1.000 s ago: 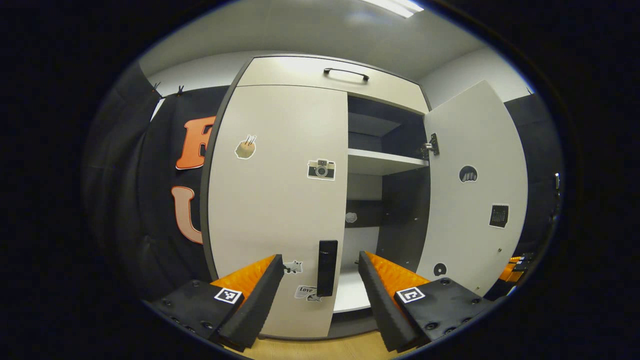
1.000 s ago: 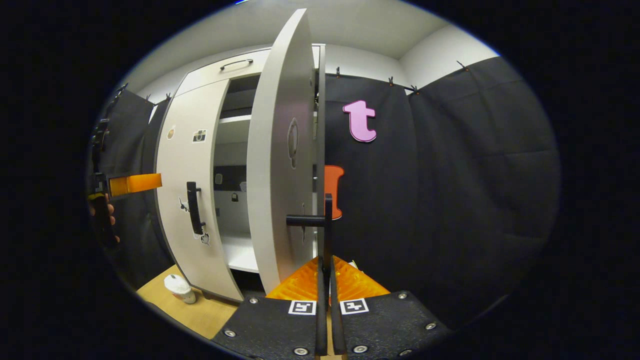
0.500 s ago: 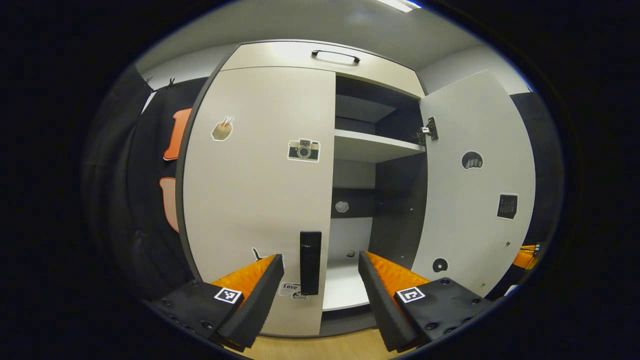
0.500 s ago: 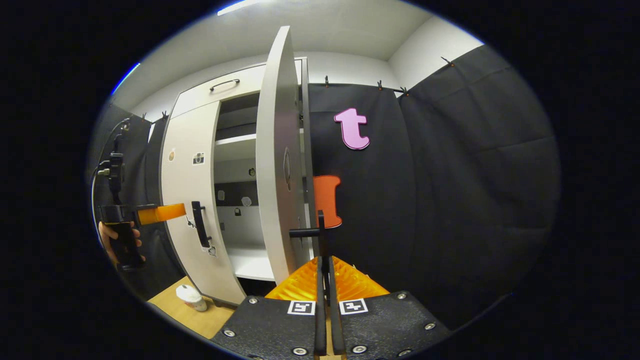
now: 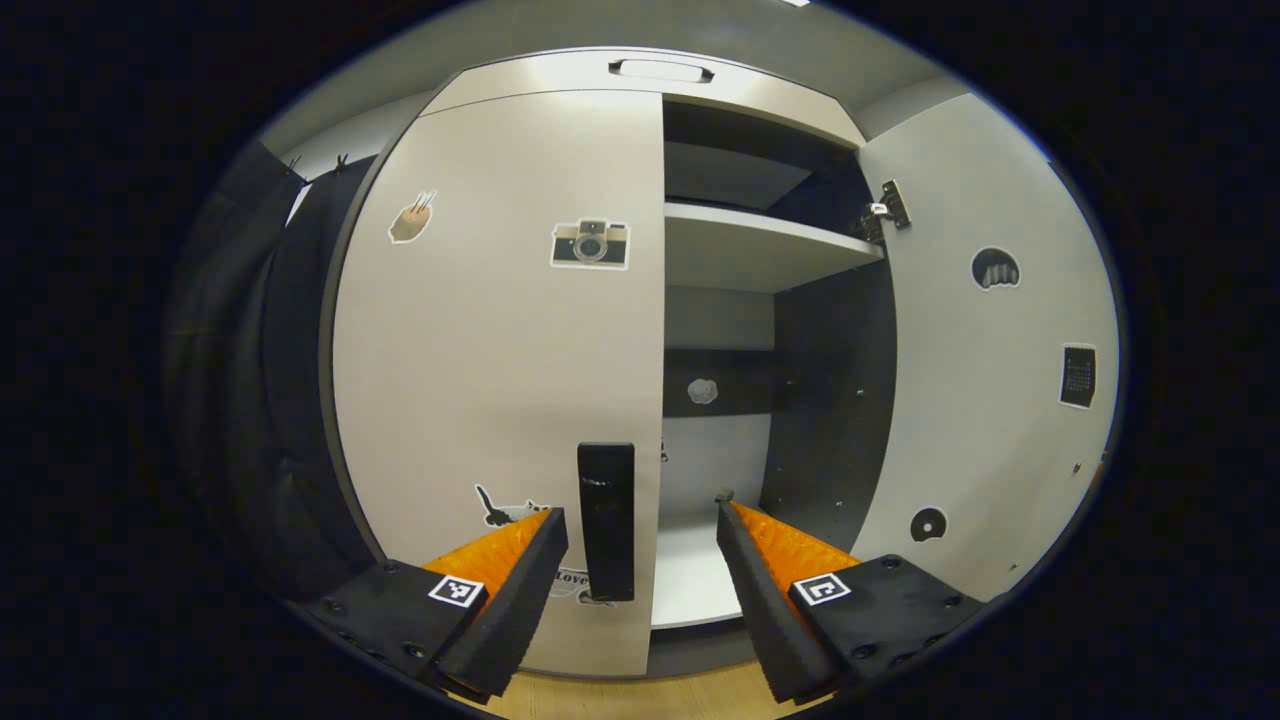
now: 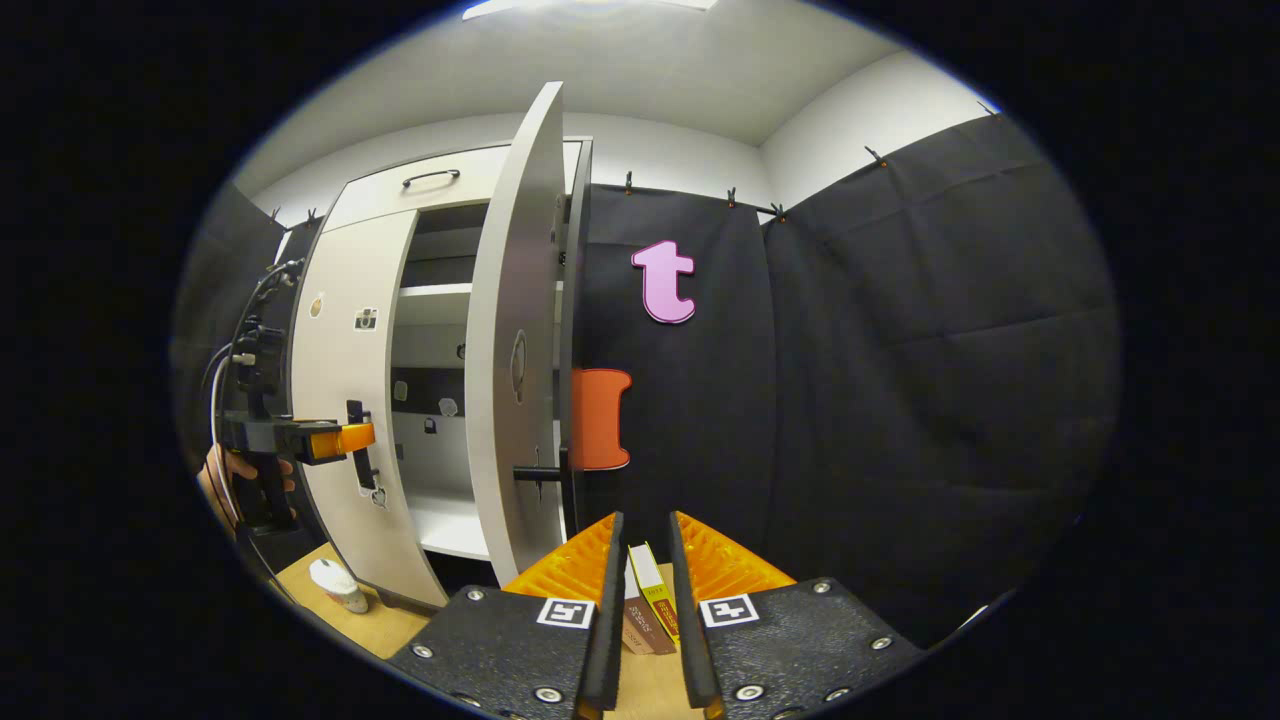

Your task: Open the right door of the double-door shoe cabinet with the right hand, and open the left door with the left hand.

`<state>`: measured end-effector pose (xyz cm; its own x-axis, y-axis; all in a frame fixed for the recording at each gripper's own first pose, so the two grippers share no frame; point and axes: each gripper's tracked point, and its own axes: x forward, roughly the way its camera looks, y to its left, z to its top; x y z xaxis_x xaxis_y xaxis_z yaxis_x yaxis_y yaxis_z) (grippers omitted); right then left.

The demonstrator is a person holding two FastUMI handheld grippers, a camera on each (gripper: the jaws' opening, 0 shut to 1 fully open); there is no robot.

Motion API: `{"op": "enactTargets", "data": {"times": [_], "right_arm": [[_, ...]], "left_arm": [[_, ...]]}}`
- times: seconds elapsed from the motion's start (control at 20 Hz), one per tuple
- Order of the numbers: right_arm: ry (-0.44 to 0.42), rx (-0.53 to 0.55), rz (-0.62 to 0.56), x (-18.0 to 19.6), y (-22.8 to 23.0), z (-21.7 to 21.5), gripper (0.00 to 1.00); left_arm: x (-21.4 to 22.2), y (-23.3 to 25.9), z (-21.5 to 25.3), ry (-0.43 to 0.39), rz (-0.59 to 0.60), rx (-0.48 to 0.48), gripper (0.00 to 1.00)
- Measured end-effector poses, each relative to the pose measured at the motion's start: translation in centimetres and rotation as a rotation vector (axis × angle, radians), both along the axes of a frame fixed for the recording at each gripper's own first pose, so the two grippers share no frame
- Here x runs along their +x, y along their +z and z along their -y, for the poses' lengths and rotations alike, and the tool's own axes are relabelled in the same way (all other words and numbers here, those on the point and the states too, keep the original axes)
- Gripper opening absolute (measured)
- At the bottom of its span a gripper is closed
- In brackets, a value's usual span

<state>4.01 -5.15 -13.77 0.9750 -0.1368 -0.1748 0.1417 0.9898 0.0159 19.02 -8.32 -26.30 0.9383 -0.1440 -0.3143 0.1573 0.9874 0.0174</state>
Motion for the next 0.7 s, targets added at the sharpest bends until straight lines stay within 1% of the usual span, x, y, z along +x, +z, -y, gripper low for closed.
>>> {"op": "enactTargets", "data": {"times": [0.05,0.1,0.15,0.2,0.3,0.4,0.45,0.5,0.55,0.6,0.65,0.7], "right_arm": [[-0.004,0.001,-0.010,0.0,-0.4,0.2,0.32],[-0.011,0.000,-0.018,-0.1,-0.8,0.5,0.36],[-0.015,0.004,-0.027,-0.1,-1.0,0.6,0.44],[-0.012,0.014,-0.036,-0.1,-1.3,0.5,0.48],[-0.003,0.021,-0.042,-0.1,-1.7,0.3,0.61],[-0.010,0.006,-0.041,0.0,-1.8,0.5,0.63],[-0.012,0.003,-0.041,0.0,-1.8,0.6,0.64],[-0.012,0.005,-0.042,0.0,-1.8,0.6,0.71],[-0.010,0.010,-0.044,0.0,-1.9,0.4,0.78],[-0.007,0.014,-0.045,0.1,-2.0,0.4,0.74],[-0.008,0.012,-0.045,-0.1,-2.1,0.4,0.74],[-0.010,0.008,-0.045,-0.1,-2.3,0.6,0.74]], "left_arm": [[0.3,-0.6,-0.5,0.018,-0.008,0.002,0.96],[0.8,-1.0,-1.1,0.040,-0.010,0.010,0.96],[1.3,-1.3,-1.7,0.062,-0.009,0.015,0.96],[1.7,-1.6,-2.0,0.073,-0.011,0.019,0.96],[2.5,-2.6,-2.8,0.097,-0.025,0.036,0.96],[3.0,-3.2,-3.0,0.106,-0.030,0.035,0.93],[3.4,-3.3,-3.2,0.111,-0.031,0.038,0.94],[3.7,-3.7,-3.5,0.115,-0.035,0.044,0.89],[4.0,-4.1,-3.3,0.108,-0.042,0.040,0.87],[4.1,-4.3,-2.9,0.095,-0.049,0.030,0.87],[4.1,-4.1,-2.8,0.092,-0.039,0.026,0.85],[4.0,-4.3,-2.8,0.089,-0.041,0.039,0.78]]}}
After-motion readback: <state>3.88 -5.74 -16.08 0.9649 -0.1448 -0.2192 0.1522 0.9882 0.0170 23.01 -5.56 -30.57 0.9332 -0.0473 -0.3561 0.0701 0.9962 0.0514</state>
